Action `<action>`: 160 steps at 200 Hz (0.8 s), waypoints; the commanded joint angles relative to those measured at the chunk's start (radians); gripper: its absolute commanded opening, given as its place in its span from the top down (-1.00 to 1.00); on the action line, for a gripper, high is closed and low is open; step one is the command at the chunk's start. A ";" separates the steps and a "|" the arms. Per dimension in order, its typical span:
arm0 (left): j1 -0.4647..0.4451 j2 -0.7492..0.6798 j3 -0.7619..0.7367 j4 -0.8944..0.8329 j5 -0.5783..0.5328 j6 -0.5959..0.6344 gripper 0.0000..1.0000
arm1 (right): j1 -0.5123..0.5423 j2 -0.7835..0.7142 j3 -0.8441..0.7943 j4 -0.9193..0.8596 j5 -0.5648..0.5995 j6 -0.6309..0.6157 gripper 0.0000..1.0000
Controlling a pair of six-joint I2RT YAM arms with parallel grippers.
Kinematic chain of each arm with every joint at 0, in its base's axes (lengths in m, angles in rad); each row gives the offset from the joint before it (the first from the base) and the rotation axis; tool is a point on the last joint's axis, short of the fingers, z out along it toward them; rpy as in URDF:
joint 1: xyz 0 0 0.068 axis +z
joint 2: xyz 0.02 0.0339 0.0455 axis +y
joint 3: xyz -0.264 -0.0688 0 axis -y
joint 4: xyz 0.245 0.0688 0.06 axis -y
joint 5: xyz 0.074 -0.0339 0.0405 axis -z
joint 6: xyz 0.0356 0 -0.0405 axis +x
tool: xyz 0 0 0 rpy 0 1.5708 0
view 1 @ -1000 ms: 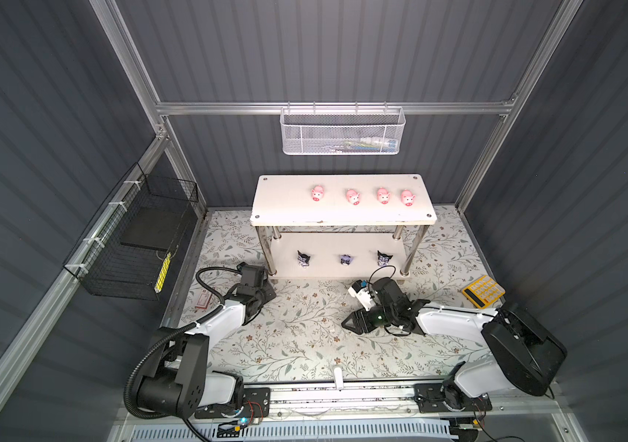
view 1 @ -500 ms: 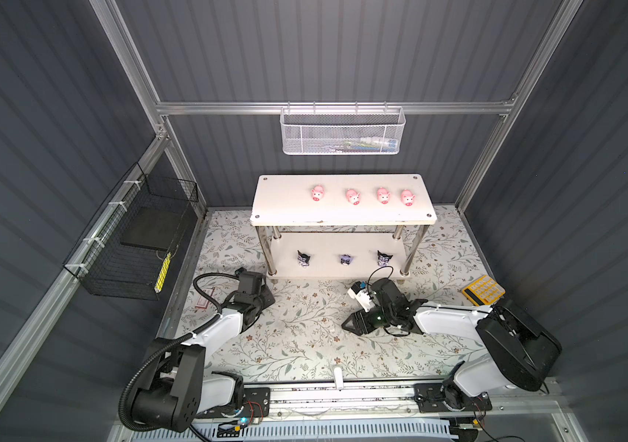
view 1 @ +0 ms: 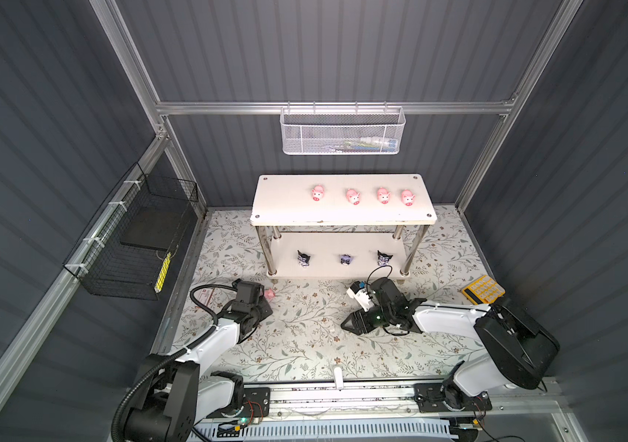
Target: Place and organize the plastic toys onto the shelf
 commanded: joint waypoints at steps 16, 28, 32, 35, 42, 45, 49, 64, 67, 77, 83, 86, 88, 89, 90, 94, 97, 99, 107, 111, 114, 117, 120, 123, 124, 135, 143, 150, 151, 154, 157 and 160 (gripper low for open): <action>0.007 -0.063 0.028 -0.026 -0.001 -0.018 1.00 | 0.001 0.010 0.018 -0.001 -0.011 -0.016 -0.24; 0.007 -0.067 0.032 -0.004 -0.003 -0.021 1.00 | 0.001 0.010 0.017 -0.001 -0.011 -0.016 -0.24; 0.007 -0.065 0.034 0.004 -0.004 -0.021 1.00 | 0.001 0.009 0.016 0.000 -0.011 -0.016 -0.24; 0.007 -0.063 0.035 0.011 -0.005 -0.022 1.00 | 0.002 0.008 0.016 0.000 -0.011 -0.016 -0.24; 0.007 -0.056 0.040 0.023 -0.009 -0.023 1.00 | 0.001 0.008 0.016 0.001 -0.011 -0.016 -0.24; 0.007 -0.052 0.042 0.028 -0.010 -0.023 1.00 | 0.001 0.007 0.015 0.000 -0.010 -0.015 -0.25; 0.007 -0.046 0.045 0.035 -0.012 -0.021 1.00 | 0.001 0.006 0.014 0.000 -0.011 -0.015 -0.25; 0.009 -0.018 0.059 0.068 -0.014 -0.016 1.00 | 0.001 0.002 0.011 0.002 -0.009 -0.014 -0.25; 0.009 -0.013 0.062 0.075 -0.015 -0.014 1.00 | 0.001 0.001 0.010 0.002 -0.008 -0.014 -0.25; 0.008 0.005 0.074 0.095 -0.015 -0.012 1.00 | 0.001 -0.003 0.009 0.002 -0.006 -0.014 -0.25; 0.008 0.014 0.083 0.101 -0.016 -0.010 1.00 | 0.001 -0.003 0.009 0.002 -0.006 -0.015 -0.25; 0.008 0.020 0.088 0.105 -0.015 -0.009 1.00 | 0.001 -0.003 0.009 0.002 -0.006 -0.014 -0.25; 0.008 0.021 0.091 0.107 -0.015 -0.007 1.00 | 0.001 -0.004 0.008 0.002 -0.005 -0.014 -0.25; 0.008 0.023 0.092 0.108 -0.015 -0.007 1.00 | 0.001 -0.004 0.008 0.002 -0.005 -0.013 -0.25; 0.008 0.024 0.093 0.109 -0.015 -0.006 1.00 | 0.001 -0.005 0.008 0.002 -0.005 -0.014 -0.25; 0.009 0.028 0.099 0.110 -0.015 -0.005 1.00 | 0.001 -0.005 0.007 0.000 -0.004 -0.015 -0.25; 0.009 0.031 0.102 0.110 -0.015 -0.004 1.00 | 0.001 -0.005 0.008 0.000 -0.003 -0.016 -0.25; 0.010 0.032 0.106 0.110 -0.015 -0.002 1.00 | 0.001 -0.005 0.009 0.000 -0.003 -0.016 -0.25; 0.010 0.038 0.116 0.110 -0.015 0.003 1.00 | 0.001 -0.005 0.009 0.000 -0.003 -0.016 -0.25; 0.010 0.040 0.120 0.110 -0.015 0.005 1.00 | 0.001 -0.005 0.009 0.000 -0.003 -0.016 -0.25; 0.010 0.042 0.123 0.108 -0.016 0.005 1.00 | 0.001 -0.005 0.009 0.000 -0.003 -0.016 -0.25; 0.010 0.045 0.124 0.107 -0.016 0.008 1.00 | 0.001 -0.004 0.009 0.000 -0.003 -0.016 -0.25; 0.010 0.045 0.126 0.109 -0.017 0.009 1.00 | 0.001 -0.004 0.009 0.000 -0.003 -0.016 -0.25; 0.010 0.047 0.127 0.110 -0.018 0.010 1.00 | 0.001 -0.003 0.010 0.000 -0.003 -0.016 -0.25; 0.010 0.048 0.127 0.111 -0.018 0.010 1.00 | 0.001 -0.003 0.010 0.001 -0.003 -0.016 -0.25; 0.013 0.060 0.132 0.117 -0.018 0.013 1.00 | 0.001 0.000 0.011 0.002 -0.004 -0.016 -0.25; 0.014 0.073 0.133 0.126 -0.018 0.014 1.00 | 0.001 0.002 0.010 0.003 -0.006 -0.016 -0.25; 0.016 0.086 0.132 0.137 -0.017 0.013 1.00 | 0.001 0.004 0.012 0.003 -0.006 -0.016 -0.25; 0.016 0.088 0.132 0.139 -0.016 0.013 1.00 | 0.001 0.004 0.012 0.003 -0.006 -0.016 -0.25; 0.016 0.093 0.132 0.143 -0.016 0.013 1.00 | 0.001 0.004 0.013 0.003 -0.007 -0.016 -0.25; 0.017 0.099 0.133 0.147 -0.016 0.014 1.00 | 0.001 0.003 0.011 0.003 -0.007 -0.016 -0.25; 0.017 0.102 0.133 0.152 -0.016 0.014 1.00 | 0.001 0.003 0.011 0.003 -0.007 -0.016 -0.25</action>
